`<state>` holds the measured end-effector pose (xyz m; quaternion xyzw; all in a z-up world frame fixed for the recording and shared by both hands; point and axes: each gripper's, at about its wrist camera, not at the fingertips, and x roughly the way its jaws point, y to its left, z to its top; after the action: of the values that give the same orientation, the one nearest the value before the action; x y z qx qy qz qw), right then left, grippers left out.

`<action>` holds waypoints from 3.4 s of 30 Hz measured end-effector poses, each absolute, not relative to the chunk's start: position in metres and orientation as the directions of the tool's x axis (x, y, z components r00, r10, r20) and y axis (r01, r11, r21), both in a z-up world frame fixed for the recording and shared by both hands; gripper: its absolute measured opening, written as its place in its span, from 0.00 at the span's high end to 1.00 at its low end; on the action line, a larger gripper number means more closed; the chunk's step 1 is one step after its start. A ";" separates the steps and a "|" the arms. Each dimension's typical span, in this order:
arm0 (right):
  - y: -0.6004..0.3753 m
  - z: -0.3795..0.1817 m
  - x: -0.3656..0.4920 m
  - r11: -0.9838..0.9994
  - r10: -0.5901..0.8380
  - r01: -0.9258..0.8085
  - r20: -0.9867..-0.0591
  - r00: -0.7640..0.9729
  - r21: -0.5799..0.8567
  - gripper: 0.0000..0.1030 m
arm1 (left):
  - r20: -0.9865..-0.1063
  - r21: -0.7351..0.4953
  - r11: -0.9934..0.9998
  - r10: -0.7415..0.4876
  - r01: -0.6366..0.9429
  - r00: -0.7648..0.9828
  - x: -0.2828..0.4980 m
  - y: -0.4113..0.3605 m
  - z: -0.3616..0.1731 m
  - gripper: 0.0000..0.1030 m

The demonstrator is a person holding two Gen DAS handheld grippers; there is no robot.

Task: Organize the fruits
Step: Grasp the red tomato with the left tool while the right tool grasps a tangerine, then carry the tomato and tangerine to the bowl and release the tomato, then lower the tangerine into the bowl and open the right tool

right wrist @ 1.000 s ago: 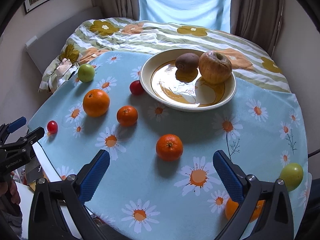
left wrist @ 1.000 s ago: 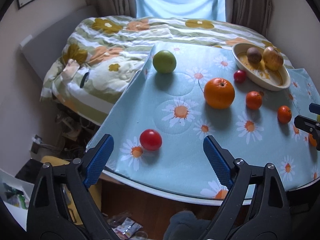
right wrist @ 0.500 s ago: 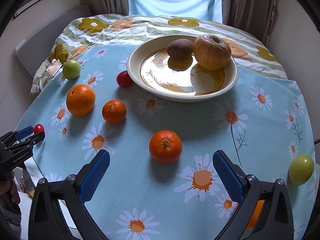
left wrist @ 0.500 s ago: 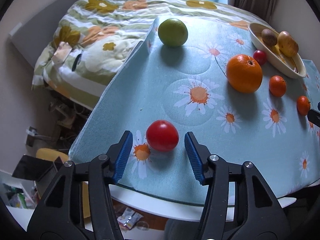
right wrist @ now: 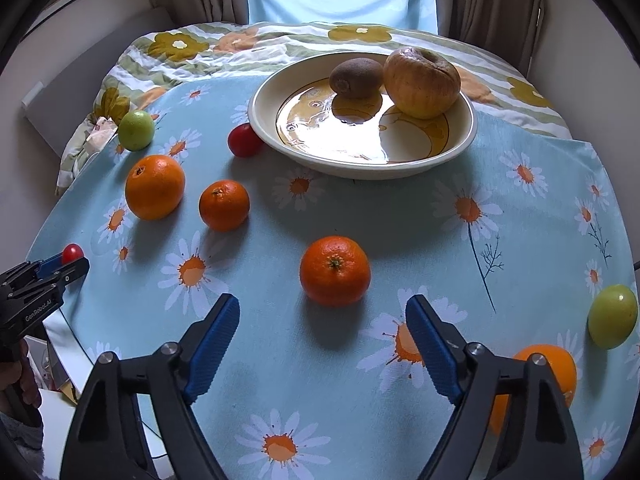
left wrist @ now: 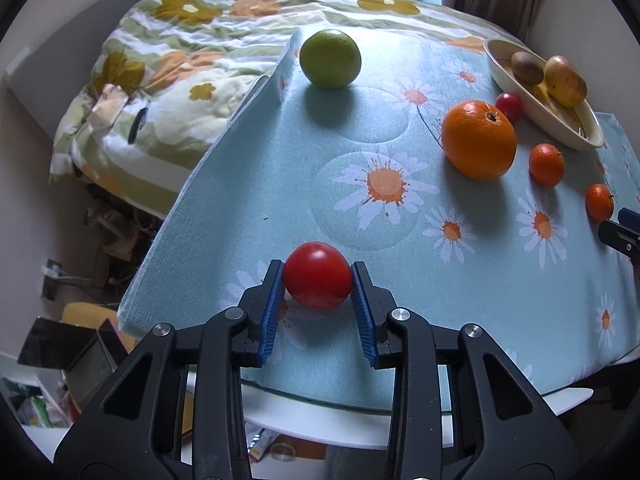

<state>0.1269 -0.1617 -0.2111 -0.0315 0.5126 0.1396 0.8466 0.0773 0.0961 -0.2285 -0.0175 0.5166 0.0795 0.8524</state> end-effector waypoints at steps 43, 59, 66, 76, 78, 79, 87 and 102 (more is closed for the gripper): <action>-0.180 -0.125 0.139 0.931 0.291 -0.348 -0.801 0.522 0.112 0.66 | -0.768 -0.019 0.999 0.012 -0.042 0.640 0.088 0.033 -0.098 0.63; -0.186 -0.104 0.179 0.974 0.217 -0.176 -0.795 0.566 0.141 0.66 | -0.749 -0.033 0.975 -0.169 0.219 0.641 0.206 -0.004 -0.077 0.63; -0.189 -0.109 0.205 0.984 0.177 -0.091 -0.798 0.576 0.152 0.66 | -0.765 -0.028 0.943 -0.233 0.331 0.600 0.257 -0.026 -0.092 0.63; -0.199 -0.131 0.227 0.985 0.129 0.023 -0.829 0.545 0.168 0.66 | -0.808 -0.032 0.892 -0.289 0.451 0.514 0.308 -0.058 -0.136 0.63; -0.201 -0.133 0.229 0.985 0.118 0.043 -0.832 0.543 0.168 0.66 | -0.811 -0.032 0.882 -0.297 0.470 0.503 0.314 -0.063 -0.143 0.63; -0.203 -0.134 0.228 0.984 0.113 0.052 -0.833 0.541 0.168 0.66 | -0.813 -0.032 0.878 -0.301 0.477 0.499 0.316 -0.065 -0.147 0.63; -0.215 -0.143 0.225 0.975 0.079 0.138 -0.850 0.521 0.175 0.66 | -0.818 -0.009 0.844 -0.315 0.536 0.481 0.337 -0.079 -0.162 0.63; -0.226 -0.142 0.217 0.967 0.036 0.196 -0.847 0.531 0.164 0.66 | -0.800 0.017 0.826 -0.327 0.563 0.503 0.330 -0.072 -0.160 0.00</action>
<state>0.2169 -0.2260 -0.1416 0.1201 0.4821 -0.0462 0.8666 0.3304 -0.0722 -0.1602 0.1388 0.4251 -0.2600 0.8558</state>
